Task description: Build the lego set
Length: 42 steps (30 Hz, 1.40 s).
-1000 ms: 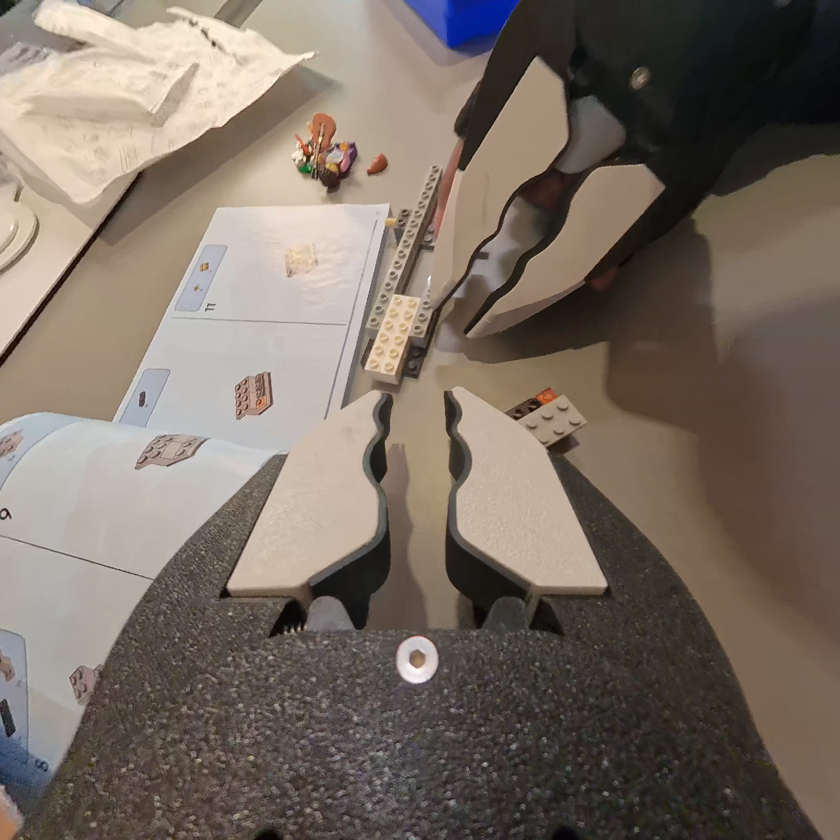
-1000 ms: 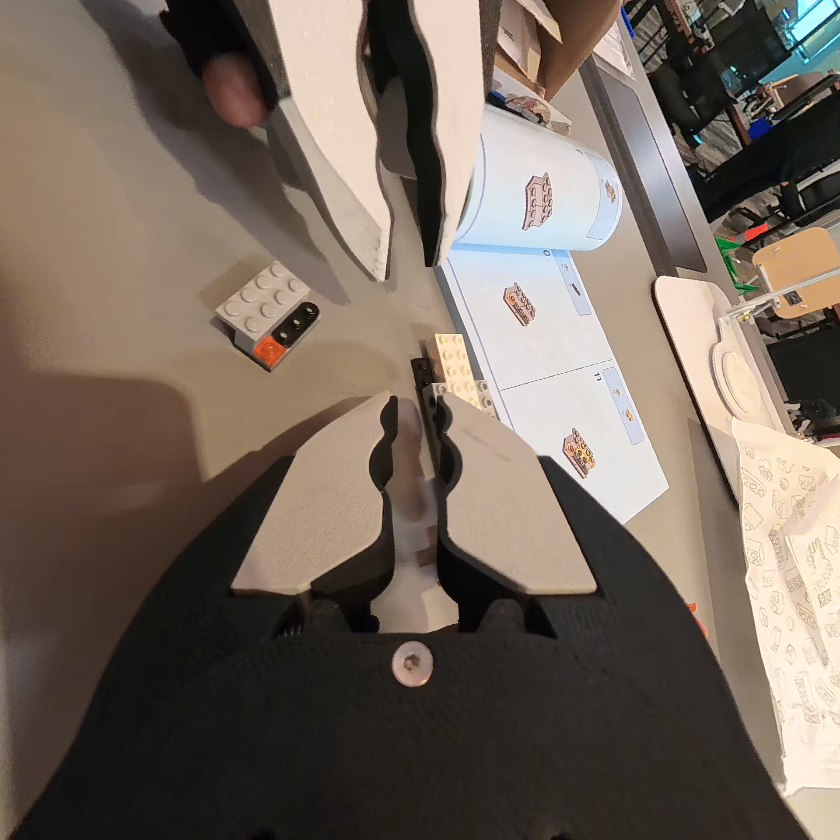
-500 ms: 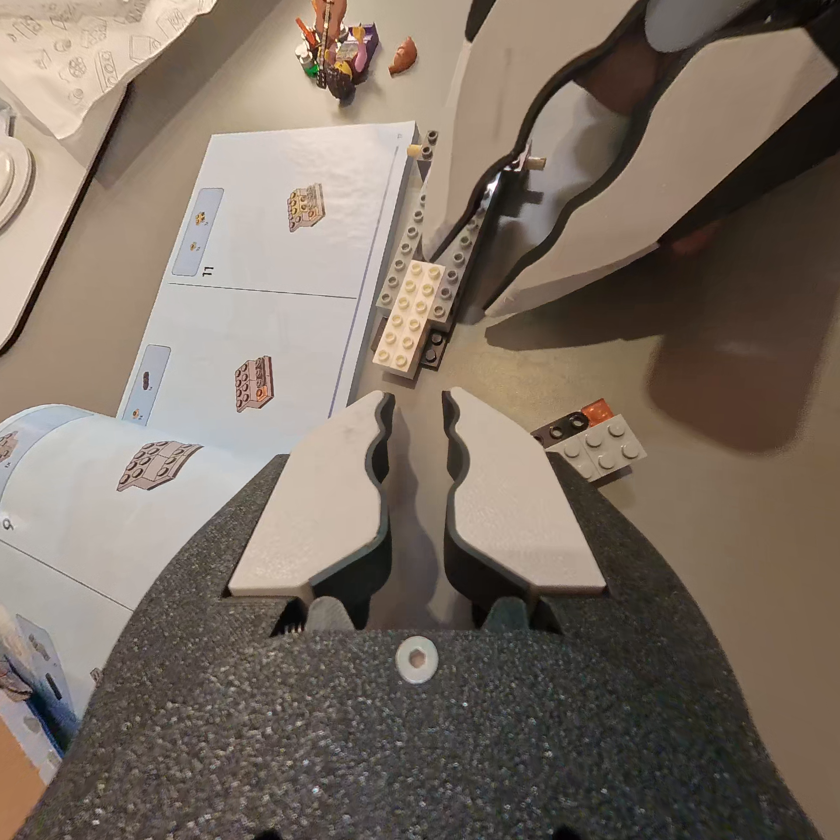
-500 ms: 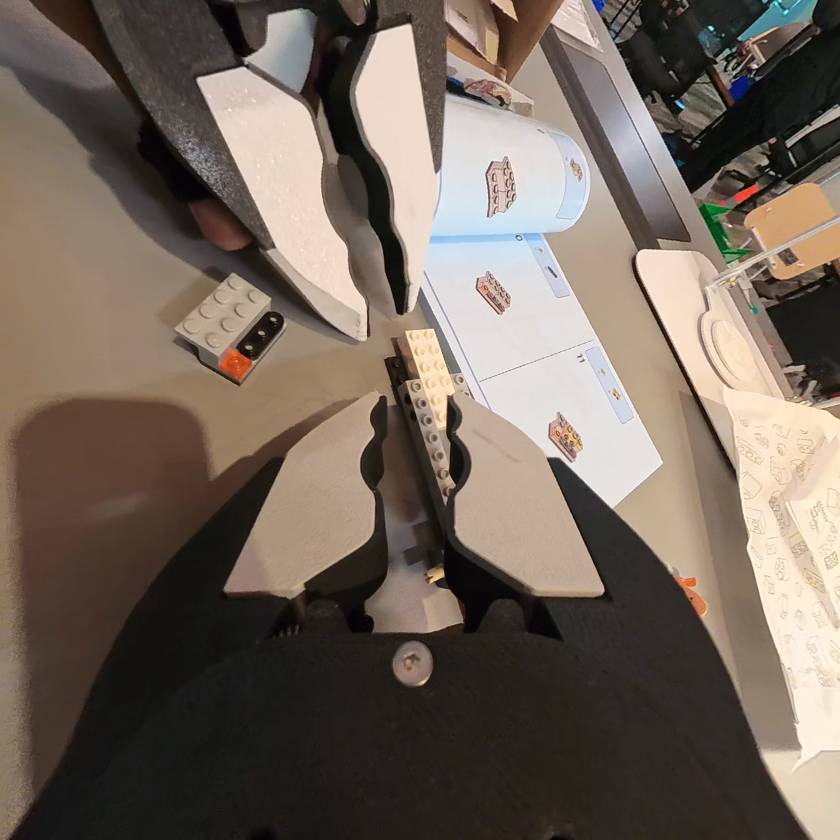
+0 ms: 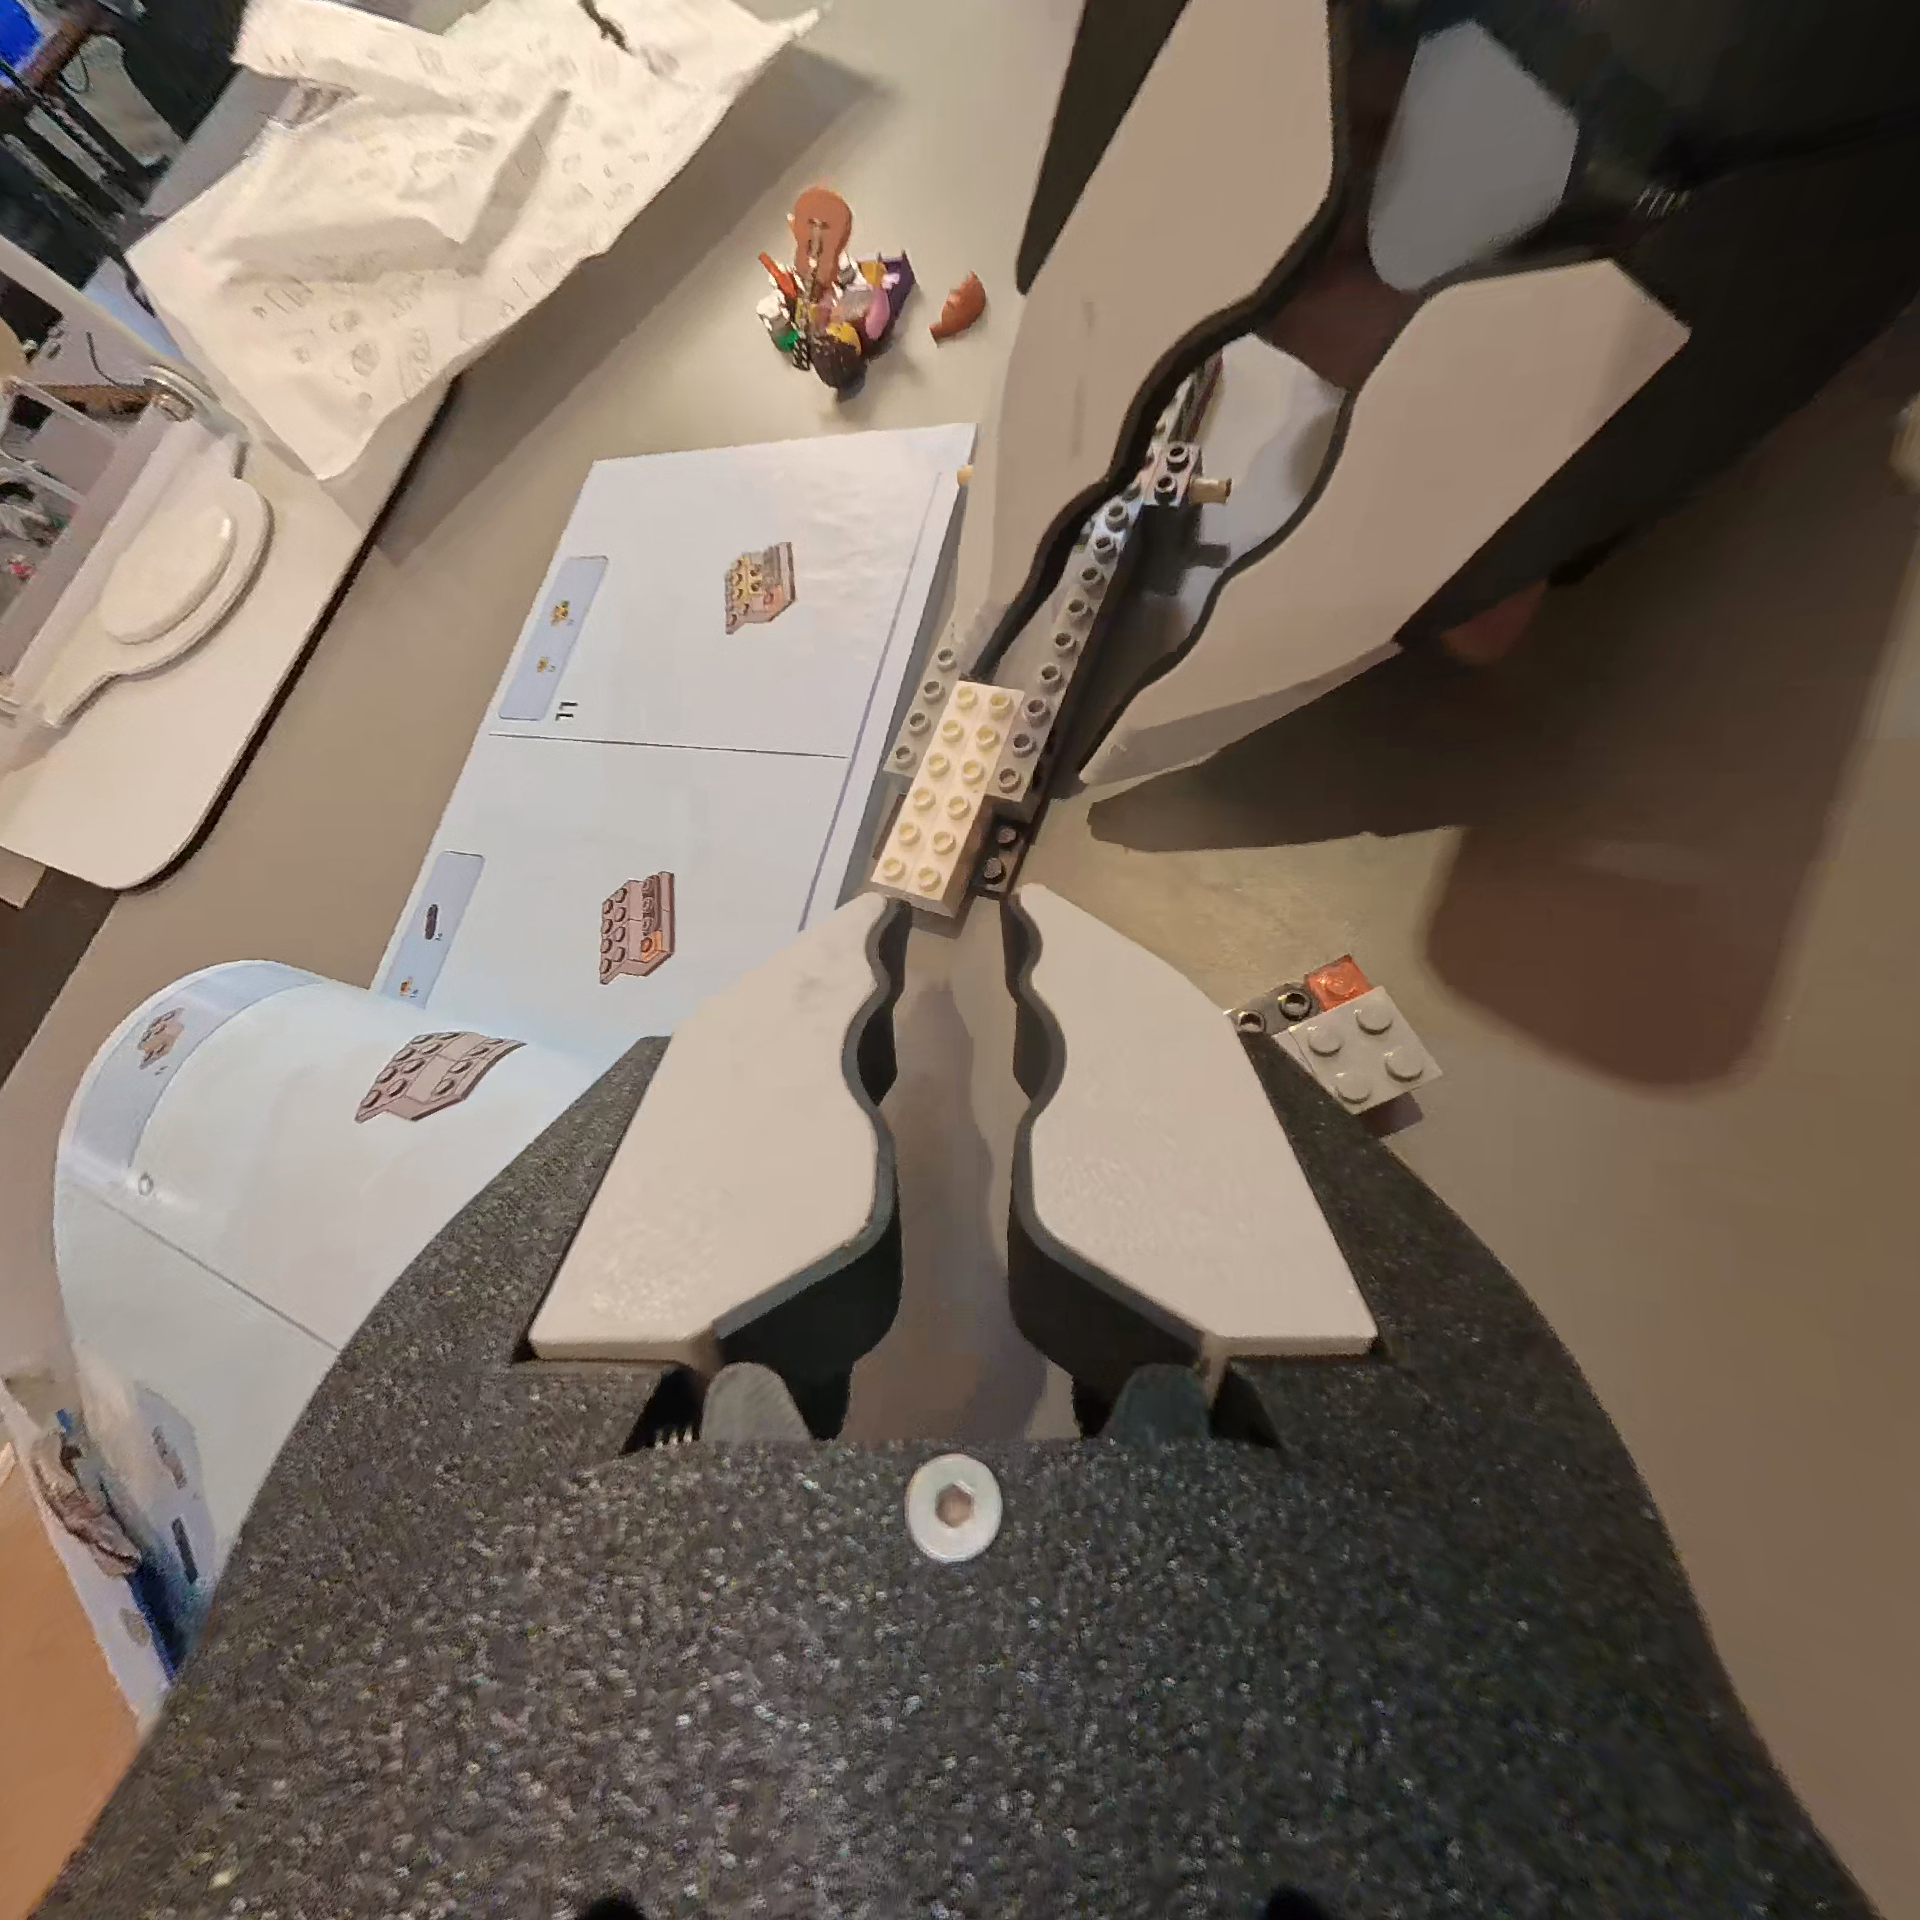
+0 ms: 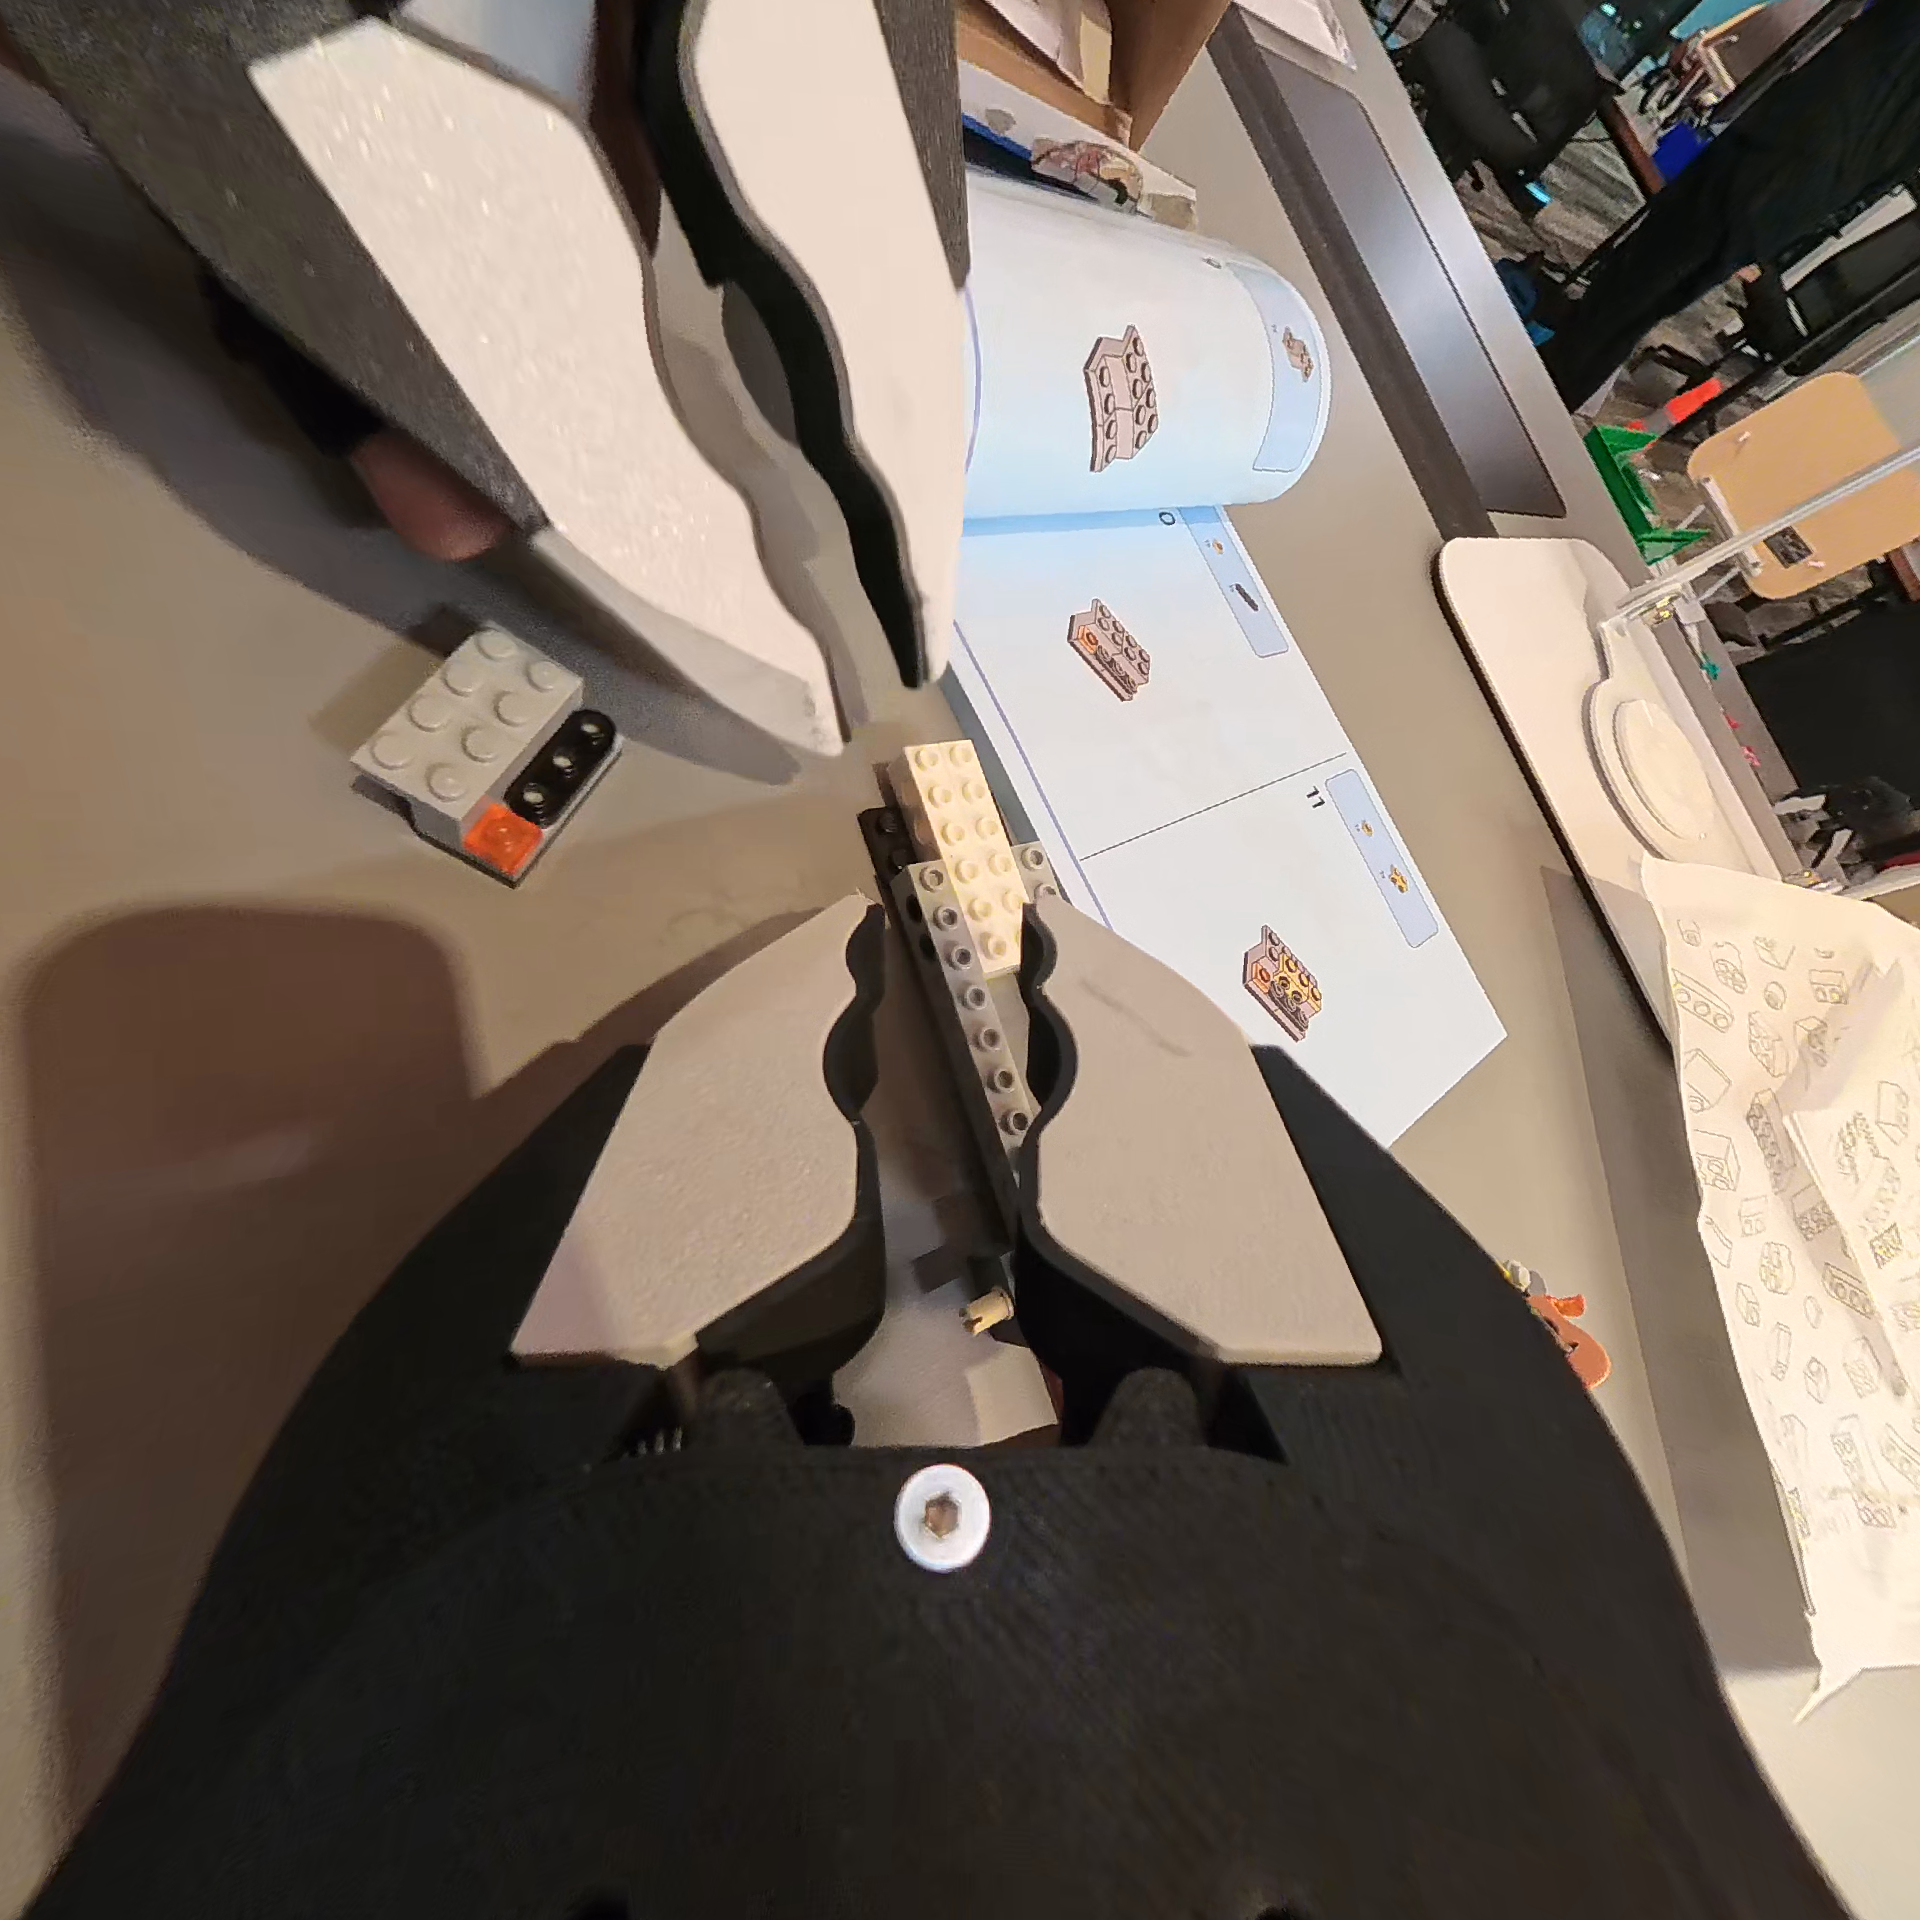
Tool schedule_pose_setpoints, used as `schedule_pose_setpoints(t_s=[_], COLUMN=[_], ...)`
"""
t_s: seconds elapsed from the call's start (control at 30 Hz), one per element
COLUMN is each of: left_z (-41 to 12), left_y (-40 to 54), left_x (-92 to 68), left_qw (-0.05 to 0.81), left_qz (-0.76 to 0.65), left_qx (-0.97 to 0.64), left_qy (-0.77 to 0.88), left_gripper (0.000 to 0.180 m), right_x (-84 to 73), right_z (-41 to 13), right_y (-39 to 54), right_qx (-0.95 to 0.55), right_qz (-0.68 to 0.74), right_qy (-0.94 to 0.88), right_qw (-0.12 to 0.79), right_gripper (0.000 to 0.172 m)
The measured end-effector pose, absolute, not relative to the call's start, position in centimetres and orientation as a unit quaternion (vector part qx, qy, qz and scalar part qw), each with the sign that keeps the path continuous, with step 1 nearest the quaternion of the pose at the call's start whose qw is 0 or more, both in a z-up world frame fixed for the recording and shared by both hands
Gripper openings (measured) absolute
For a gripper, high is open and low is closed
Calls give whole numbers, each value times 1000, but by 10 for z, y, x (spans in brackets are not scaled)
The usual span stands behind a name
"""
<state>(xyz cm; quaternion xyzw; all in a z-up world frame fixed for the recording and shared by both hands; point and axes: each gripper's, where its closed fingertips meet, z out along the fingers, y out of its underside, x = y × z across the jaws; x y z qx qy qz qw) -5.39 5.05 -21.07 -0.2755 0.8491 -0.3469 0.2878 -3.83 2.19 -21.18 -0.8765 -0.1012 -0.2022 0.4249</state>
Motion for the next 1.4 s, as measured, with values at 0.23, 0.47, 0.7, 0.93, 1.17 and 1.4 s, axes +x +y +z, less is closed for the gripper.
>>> schedule_pose_setpoints(t_s=[0.23, 0.47, 0.7, 0.93, 1.17, 1.4], left_z=[-206, -207, -207, -205, -191, -189], left_y=[56, 56, 57, 55, 49, 44], left_x=[-53, -54, -54, -57, -67, -73], left_qw=[268, 262, 256, 245, 218, 202], left_qz=[-373, -374, -376, -387, -449, -459], left_qx=[-298, -300, -304, -298, -270, -249], left_qy=[837, 838, 837, 838, 824, 828], left_gripper=[18, 18, 18, 19, 19, 19], right_x=[-39, -40, -41, -39, -41, -42], right_z=[-212, -213, -214, -213, -213, -212], right_y=[22, 22, 22, 22, 22, 21], right_qx=[-878, -880, -880, -881, -880, -879], right_qz=[-197, -194, -194, -190, -185, -181], right_qy=[-100, -105, -108, -102, -105, -109], right_qw=[424, 422, 419, 421, 425, 427], right_gripper=[25, 25, 25, 25, 25, 25])
